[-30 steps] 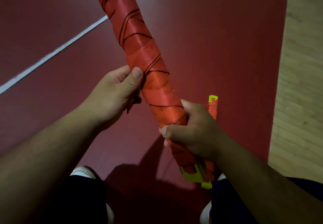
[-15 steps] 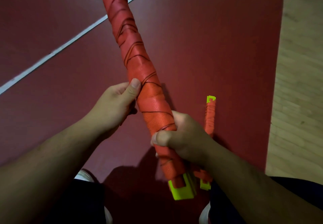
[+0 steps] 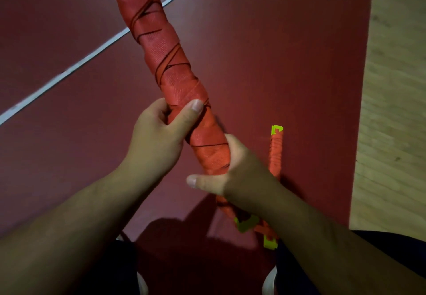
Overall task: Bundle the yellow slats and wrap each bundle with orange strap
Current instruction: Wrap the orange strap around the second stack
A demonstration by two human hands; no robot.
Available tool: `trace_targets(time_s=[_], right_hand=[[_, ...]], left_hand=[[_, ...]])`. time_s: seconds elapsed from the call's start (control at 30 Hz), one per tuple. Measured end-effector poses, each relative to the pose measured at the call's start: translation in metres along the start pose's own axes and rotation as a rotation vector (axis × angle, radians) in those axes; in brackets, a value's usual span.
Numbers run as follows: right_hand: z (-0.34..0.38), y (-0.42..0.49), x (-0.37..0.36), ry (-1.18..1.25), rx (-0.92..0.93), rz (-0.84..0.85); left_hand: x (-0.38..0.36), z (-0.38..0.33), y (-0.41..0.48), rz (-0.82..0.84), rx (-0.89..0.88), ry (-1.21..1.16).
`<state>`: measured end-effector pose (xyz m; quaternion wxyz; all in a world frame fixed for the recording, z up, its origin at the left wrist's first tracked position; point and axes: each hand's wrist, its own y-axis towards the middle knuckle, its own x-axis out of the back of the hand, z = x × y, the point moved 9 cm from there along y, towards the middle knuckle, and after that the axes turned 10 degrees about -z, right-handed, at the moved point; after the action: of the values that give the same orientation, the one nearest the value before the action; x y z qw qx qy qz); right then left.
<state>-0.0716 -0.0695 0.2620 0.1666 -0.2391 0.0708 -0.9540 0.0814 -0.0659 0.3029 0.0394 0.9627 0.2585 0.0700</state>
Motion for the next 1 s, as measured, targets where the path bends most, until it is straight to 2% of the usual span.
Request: trace_targets(time_s=[0.13,0.23,0.33,0.47,0.63,0.77,0.83,1.0], right_hand=[[0.010,0.004,0.017,-0.094,0.071,-0.125],[0.011,0.006,0.018,-0.044,0.053,-0.091],[0.014,0.006,0.015,0.028,0.062,-0.040],[0.018,-0.003,0.000,0.276,0.020,0.152],[0.024,-0.017,-0.019,0.468,-0.013,0.419],[0.022,-0.019,-0.022,0.614,-0.135,0.596],[0.018,-0.011,-0.019,0.546,-0.135,0.532],[0.006,0.005,0.006,-0.021,-0.008,0.008]], left_hand=[[-0.002,-0.007,0.003,0.118,-0.043,0.015],[-0.002,-0.010,0.006,0.269,-0.092,0.016],[0.001,-0.010,0.008,0.303,-0.090,-0.040],[0.000,-0.004,0.010,0.306,0.018,-0.158],[-0.015,-0.014,-0.008,0.522,0.074,-0.335],[-0.023,-0.025,-0.014,0.483,0.054,-0.387],[-0.019,-0.023,-0.009,0.371,0.068,-0.332],[0.006,-0.009,0.006,0.019,0.073,-0.070]])
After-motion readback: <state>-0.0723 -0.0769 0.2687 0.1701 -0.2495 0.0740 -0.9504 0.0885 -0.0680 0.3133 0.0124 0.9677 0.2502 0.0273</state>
